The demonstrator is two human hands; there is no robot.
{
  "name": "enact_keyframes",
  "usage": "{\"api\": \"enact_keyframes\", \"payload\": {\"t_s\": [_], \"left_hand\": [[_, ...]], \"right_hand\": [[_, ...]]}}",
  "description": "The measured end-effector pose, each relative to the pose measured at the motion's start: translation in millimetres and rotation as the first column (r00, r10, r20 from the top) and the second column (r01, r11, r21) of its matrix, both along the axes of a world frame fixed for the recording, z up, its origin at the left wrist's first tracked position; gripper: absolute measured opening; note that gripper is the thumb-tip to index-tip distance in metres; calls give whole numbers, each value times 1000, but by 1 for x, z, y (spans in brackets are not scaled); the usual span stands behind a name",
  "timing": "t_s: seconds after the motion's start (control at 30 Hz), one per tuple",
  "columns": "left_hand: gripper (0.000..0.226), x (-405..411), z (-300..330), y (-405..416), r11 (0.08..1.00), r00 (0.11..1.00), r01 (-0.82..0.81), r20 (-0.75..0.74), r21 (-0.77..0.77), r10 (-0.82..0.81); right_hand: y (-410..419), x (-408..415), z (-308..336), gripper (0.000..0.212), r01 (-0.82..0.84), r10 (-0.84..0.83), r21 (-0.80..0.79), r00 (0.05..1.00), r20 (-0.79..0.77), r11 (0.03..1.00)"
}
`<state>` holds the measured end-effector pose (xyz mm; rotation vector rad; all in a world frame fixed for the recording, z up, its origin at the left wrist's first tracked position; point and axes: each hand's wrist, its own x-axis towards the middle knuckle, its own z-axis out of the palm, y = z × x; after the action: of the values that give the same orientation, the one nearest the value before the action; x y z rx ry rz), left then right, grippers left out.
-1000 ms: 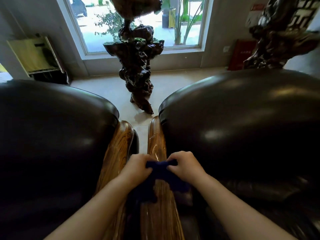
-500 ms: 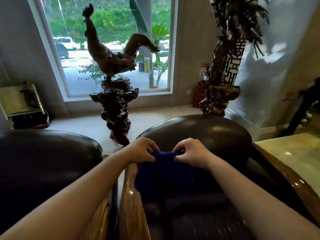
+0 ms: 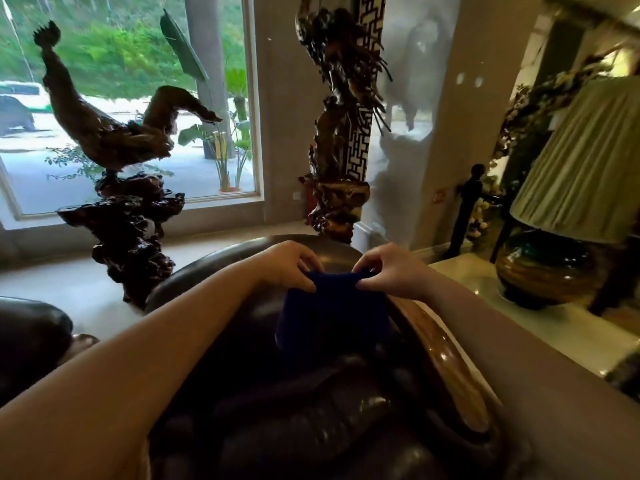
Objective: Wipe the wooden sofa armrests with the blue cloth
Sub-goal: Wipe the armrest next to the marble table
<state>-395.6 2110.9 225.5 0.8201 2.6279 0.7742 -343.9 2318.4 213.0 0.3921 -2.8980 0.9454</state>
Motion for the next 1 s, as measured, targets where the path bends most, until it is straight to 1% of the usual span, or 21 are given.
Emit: {"api": "enact_keyframes", "payload": {"t_s": [0.2,0.3,0.43,0.57,0.63,0.7,0.87,1.0], "left_hand": [[27,19,-10,123,998,998,53,23,29,-54],[27,18,-12,165,996,995,85,56,11,-85],[29,4,-13,218,992,991,125,47,-30,-124],[30,-22,-15,269,986,988,153,-11,-64,-154],[30,-39,-12,291,987,987,151,-52,-57,-154],[31,-63,-11,317,989,985,147,-85,-32,-149],[35,-112,-20,369,995,993,98,-69,-13,-99],[35,-136,-46,397,999,996,48,-78,9,-48]], "right_hand": [[123,32,-11,18,5,0,-69,998,64,998],[162,36,-13,16,-31,38,-79,995,90,996],[212,30,-18,22,-4,16,-119,995,102,993],[261,3,-21,21,37,-33,-55,997,66,998],[283,-14,-18,22,53,-53,-4,998,28,999],[309,-36,-16,23,70,-70,11,998,-3,997],[362,-88,-21,22,95,-94,68,995,-14,993],[391,-124,-41,22,106,-105,63,994,-13,992]]}}
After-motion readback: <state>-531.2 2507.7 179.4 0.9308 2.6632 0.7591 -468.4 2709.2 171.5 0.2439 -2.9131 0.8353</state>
